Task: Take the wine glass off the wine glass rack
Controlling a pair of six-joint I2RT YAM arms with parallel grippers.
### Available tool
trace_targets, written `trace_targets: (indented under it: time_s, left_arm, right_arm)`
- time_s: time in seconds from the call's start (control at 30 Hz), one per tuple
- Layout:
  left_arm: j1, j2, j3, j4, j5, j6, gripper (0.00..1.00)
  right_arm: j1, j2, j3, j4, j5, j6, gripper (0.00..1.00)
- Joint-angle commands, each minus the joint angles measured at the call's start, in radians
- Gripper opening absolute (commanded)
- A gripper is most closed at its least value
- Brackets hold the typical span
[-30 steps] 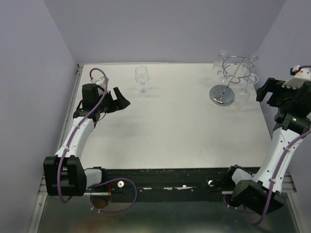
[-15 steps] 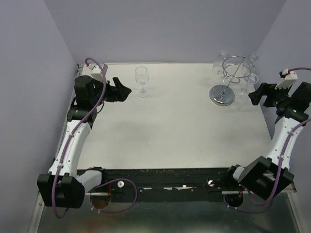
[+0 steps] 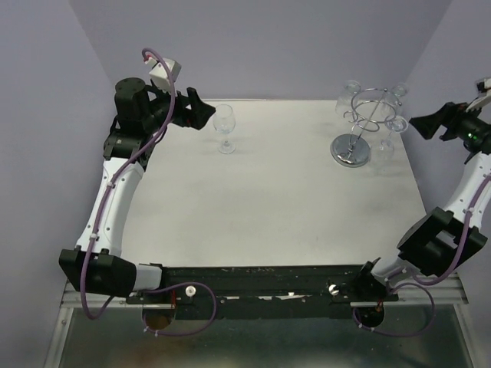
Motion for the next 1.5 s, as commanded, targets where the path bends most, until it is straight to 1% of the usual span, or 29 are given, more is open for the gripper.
trace_targets:
  time_s: [0.0, 0.03, 0.07, 0.1, 0.13, 0.17, 0.23, 0.27, 0.3, 0.33, 0.4, 0.43, 0.5, 0.6, 0.67, 0.77, 0.87, 0.93, 1.0, 1.07, 1.13, 1.2, 1.27, 1.37, 1.43, 1.47]
  left_arm:
    - [-0.02, 0.037, 0.037, 0.034, 0.006, -0.016, 0.99]
    - [-0.028, 0.039, 0.034, 0.049, 0.005, -0.024, 0.99]
    - [-0.036, 0.039, 0.031, 0.066, 0.011, -0.03, 0.99]
    - [-0.039, 0.04, 0.023, 0.082, 0.018, -0.035, 0.99]
    - [-0.04, 0.042, 0.015, 0.099, 0.023, -0.044, 0.99]
    - [-0.04, 0.048, 0.015, 0.106, 0.023, -0.049, 0.99]
    - [-0.046, 0.06, 0.023, 0.1, 0.012, -0.043, 0.99]
    - [-0.053, 0.063, 0.026, 0.094, 0.008, -0.035, 0.99]
    - [-0.06, 0.063, 0.027, 0.088, 0.008, -0.024, 0.99]
    - [-0.071, 0.062, 0.027, 0.082, 0.006, -0.011, 0.99]
    - [-0.1, 0.055, 0.021, 0.071, 0.005, 0.017, 0.99]
    - [-0.109, 0.052, 0.015, 0.07, 0.005, 0.023, 0.99]
    - [-0.122, 0.057, 0.015, 0.062, -0.002, 0.026, 0.99]
    - [-0.135, 0.086, 0.049, 0.025, -0.003, 0.045, 0.99]
    - [-0.139, 0.109, 0.081, 0.002, -0.006, 0.054, 0.99]
    - [-0.14, 0.153, 0.13, -0.021, -0.006, 0.045, 0.99]
    - [-0.14, 0.219, 0.187, -0.058, 0.0, 0.017, 0.99]
    - [-0.14, 0.256, 0.222, -0.081, 0.005, 0.022, 0.99]
    - [-0.146, 0.284, 0.256, -0.102, -0.015, 0.061, 0.99]
    - [-0.158, 0.321, 0.309, -0.142, -0.063, 0.13, 0.99]
    - [-0.162, 0.35, 0.357, -0.156, -0.092, 0.164, 0.99]
    - [-0.171, 0.371, 0.397, -0.165, -0.116, 0.227, 0.99]
    - [-0.18, 0.396, 0.44, -0.19, -0.138, 0.272, 0.99]
    - [-0.188, 0.428, 0.487, -0.217, -0.167, 0.295, 0.99]
    - [-0.198, 0.443, 0.504, -0.233, -0.189, 0.312, 0.99]
    - [-0.203, 0.447, 0.512, -0.237, -0.201, 0.321, 0.99]
  right_arm:
    - [-0.004, -0.01, 0.205, 0.078, -0.039, 0.32, 1.0]
    - [-0.004, 0.001, 0.248, 0.075, 0.024, 0.385, 1.0]
    - [-0.009, 0.013, 0.291, 0.066, 0.042, 0.449, 0.99]
    - [-0.017, 0.019, 0.311, 0.08, 0.046, 0.495, 0.93]
    - [-0.023, 0.016, 0.296, 0.106, 0.05, 0.519, 0.85]
    - [-0.024, 0.009, 0.273, 0.156, 0.043, 0.525, 0.84]
    - [-0.029, 0.004, 0.25, 0.192, -0.089, 0.446, 0.85]
    - [-0.029, -0.016, 0.218, 0.184, -0.109, 0.404, 0.87]
    - [-0.029, -0.049, 0.163, 0.222, -0.097, 0.384, 1.0]
    - [-0.029, -0.088, 0.076, 0.272, -0.082, 0.367, 1.0]
    - [-0.029, -0.187, -0.093, 0.339, -0.022, 0.269, 1.0]
    - [-0.029, -0.22, -0.171, 0.356, 0.016, 0.191, 1.0]
    - [-0.029, -0.246, -0.265, 0.322, 0.062, 0.061, 1.0]
    - [-0.029, -0.261, -0.362, 0.212, 0.011, -0.22, 0.98]
    - [-0.029, -0.271, -0.429, 0.212, -0.023, -0.298, 0.93]
    - [-0.029, -0.271, -0.491, 0.202, -0.086, -0.409, 0.81]
    - [-0.029, -0.243, -0.529, 0.317, -0.111, -0.371, 0.69]
    - [-0.029, -0.206, -0.532, 0.383, -0.126, -0.345, 0.66]
    - [-0.029, -0.173, -0.531, 0.434, -0.135, -0.345, 0.65]
    - [-0.029, -0.137, -0.532, 0.527, -0.131, -0.311, 0.64]
    - [-0.029, -0.095, -0.526, 0.613, -0.125, -0.271, 0.63]
    - [-0.027, -0.053, -0.516, 0.667, -0.138, -0.253, 0.63]
    - [-0.024, -0.006, -0.486, 0.687, -0.138, -0.241, 0.62]
    - [-0.017, 0.062, -0.445, 0.739, -0.161, -0.195, 0.63]
    - [-0.006, 0.096, -0.402, 0.716, -0.213, -0.188, 0.63]
    - [0.005, 0.11, -0.381, 0.678, -0.226, -0.208, 0.63]
